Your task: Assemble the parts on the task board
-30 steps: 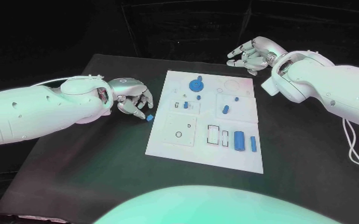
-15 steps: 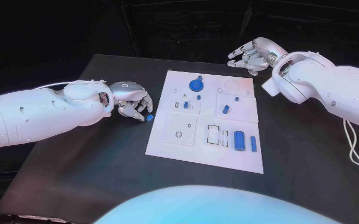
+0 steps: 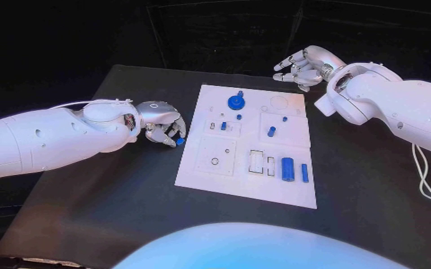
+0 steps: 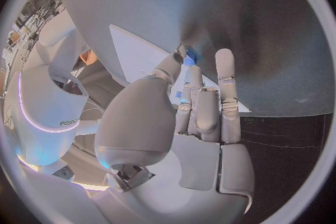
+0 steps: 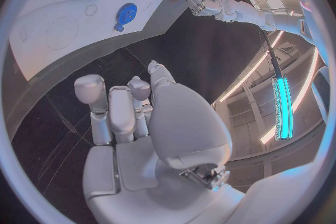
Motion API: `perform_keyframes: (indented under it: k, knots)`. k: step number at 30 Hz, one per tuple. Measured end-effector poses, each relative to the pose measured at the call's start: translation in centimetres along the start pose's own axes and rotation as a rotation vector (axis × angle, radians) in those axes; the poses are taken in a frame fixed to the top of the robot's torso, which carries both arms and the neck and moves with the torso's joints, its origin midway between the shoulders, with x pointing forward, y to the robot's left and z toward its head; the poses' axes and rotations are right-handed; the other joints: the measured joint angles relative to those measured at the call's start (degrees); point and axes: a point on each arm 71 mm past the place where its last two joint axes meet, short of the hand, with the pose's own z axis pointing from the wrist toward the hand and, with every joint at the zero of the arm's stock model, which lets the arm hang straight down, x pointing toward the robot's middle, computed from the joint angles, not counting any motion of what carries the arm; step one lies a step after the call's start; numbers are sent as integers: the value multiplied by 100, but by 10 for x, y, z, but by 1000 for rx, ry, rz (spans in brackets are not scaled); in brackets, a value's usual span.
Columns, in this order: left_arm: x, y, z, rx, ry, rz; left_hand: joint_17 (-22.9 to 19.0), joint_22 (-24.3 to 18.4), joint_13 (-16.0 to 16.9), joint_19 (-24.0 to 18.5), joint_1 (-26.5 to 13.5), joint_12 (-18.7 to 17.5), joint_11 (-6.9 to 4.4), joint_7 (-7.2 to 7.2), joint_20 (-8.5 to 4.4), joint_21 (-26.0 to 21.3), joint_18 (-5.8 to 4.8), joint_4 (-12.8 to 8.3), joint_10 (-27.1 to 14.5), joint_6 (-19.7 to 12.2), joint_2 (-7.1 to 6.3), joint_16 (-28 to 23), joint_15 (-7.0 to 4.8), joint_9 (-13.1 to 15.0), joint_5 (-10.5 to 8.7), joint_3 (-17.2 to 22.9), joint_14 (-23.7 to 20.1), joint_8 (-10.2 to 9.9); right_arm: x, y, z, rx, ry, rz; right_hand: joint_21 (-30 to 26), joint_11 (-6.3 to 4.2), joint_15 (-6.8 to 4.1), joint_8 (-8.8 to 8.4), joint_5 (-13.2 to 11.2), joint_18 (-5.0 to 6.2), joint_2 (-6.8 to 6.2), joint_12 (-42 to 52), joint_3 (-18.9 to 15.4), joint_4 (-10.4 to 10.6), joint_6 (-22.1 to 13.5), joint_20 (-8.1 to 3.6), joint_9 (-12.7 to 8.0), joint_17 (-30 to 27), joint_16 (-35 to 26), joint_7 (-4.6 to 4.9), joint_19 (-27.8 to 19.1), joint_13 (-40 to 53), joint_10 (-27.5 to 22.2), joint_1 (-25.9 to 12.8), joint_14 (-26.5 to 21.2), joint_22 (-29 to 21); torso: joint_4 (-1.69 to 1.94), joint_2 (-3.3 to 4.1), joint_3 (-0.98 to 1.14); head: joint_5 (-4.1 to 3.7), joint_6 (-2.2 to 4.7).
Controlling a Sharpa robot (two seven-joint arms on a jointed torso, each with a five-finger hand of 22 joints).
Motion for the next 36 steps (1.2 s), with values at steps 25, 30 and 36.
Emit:
perform_keyframes:
  k: [25, 30, 36]
  knots:
    - [4, 2, 2, -5, 25, -2, 108, 112, -46, 76, 135, 24, 2, -10, -35, 67, 0, 33, 2, 173, 179, 92, 0, -94, 0, -126, 39, -133, 0, 0, 0, 0, 1, 0, 0, 0, 0, 0, 0, 1, 0, 0, 0, 0, 0, 0, 0, -2, 0, 0, 0, 0, 0, 0, 0, 0, 1, -3, 2, -14, 0]
    - [4, 2, 3, -6, 29, -3, 128, 149, -65, 96, 140, 23, -18, -3, -15, 90, 0, 65, 22, 242, 265, 117, 1, -123, 0, -158, 81, -162, 1, 0, 0, 0, 1, 0, 0, 0, 0, 0, 0, 0, 0, 0, 0, 0, 0, 0, 0, -2, 0, 0, 0, 1, 0, 0, 0, 0, 2, -3, 2, -29, 0]
    - [4, 1, 4, -7, 33, -4, 120, 150, -71, 96, -67, 71, -18, 53, -15, 90, 0, 196, 22, 187, 123, 116, 1, -205, 0, -433, 81, -314, 1, 0, 0, -1, 2, 0, 0, 0, 0, 0, 0, 1, 0, 0, 0, 0, 0, 0, 0, -2, 0, 0, 0, 1, 0, 0, 0, 0, 2, -3, 2, -25, 0]
